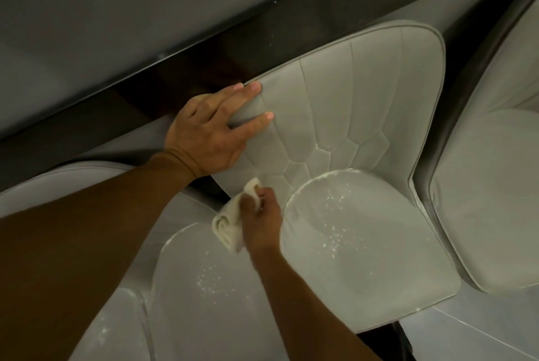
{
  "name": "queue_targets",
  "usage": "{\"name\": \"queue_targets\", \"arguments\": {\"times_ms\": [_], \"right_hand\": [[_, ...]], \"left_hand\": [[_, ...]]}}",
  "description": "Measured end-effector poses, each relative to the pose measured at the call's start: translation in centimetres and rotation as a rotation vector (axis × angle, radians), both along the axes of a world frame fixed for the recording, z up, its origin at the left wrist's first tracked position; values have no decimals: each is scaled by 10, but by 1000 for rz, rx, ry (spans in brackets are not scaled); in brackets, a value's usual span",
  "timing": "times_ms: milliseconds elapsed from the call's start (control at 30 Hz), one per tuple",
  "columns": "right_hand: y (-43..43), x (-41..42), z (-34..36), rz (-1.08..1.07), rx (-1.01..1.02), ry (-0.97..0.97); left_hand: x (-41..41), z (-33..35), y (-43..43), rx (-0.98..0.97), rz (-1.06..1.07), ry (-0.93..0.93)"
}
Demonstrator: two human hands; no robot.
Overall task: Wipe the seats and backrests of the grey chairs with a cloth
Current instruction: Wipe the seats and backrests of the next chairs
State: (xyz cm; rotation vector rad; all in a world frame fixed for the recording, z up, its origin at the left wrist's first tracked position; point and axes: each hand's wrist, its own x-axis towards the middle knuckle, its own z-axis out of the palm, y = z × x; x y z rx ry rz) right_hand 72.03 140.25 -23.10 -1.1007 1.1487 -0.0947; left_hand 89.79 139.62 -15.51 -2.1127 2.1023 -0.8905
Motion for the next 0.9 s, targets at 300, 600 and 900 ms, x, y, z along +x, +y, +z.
{"name": "queue_targets", "arguments": {"times_ms": [300,600,900], "right_hand": [[14,-28,-5,-147,-45,24],[-38,27,2,-413,-154,-21],[-50,23,-41,-427,140,200]], "left_hand": [[1,-1,0,-4,-3,16],[3,1,1,31,1,-18],[2,-1,2,16,-15,-2]]}}
